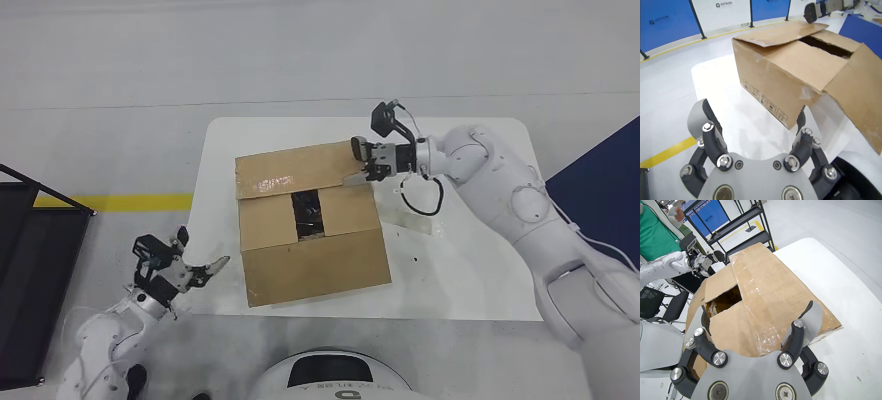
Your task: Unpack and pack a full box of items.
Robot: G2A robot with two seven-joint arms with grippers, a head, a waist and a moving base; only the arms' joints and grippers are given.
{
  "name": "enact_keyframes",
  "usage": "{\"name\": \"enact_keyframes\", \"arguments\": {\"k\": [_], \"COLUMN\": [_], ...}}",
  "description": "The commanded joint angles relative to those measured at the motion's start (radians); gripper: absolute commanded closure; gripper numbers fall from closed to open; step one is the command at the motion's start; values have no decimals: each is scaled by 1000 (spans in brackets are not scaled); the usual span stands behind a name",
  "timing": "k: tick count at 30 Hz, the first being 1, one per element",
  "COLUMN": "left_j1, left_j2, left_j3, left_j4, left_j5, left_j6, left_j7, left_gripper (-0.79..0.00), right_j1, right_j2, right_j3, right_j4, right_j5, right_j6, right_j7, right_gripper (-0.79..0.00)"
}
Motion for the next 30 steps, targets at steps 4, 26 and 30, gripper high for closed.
{"name": "enact_keyframes", "arguments": {"k": [4, 26, 30], "left_j1": [-9, -35, -37], "left_j2": [1, -10, -12], "left_j3": [65, 146, 156], "left_j4": [-21, -111, -147], "left_j5": [68, -202, -191], "left_j6": [-17, 141, 199], "left_j7": [20, -34, -63], "left_gripper": [-785, -785, -785], "right_j1": [12, -50, -131], "right_j2": [0, 96, 149], "right_j3": [-27, 18, 91], "right_j4": [4, -100, -167], "right_j5": [-7, -158, -198], "right_j6": [0, 0, 0], "right_j7": [-10, -351, -588], "right_gripper": [-785, -785, -785]}}
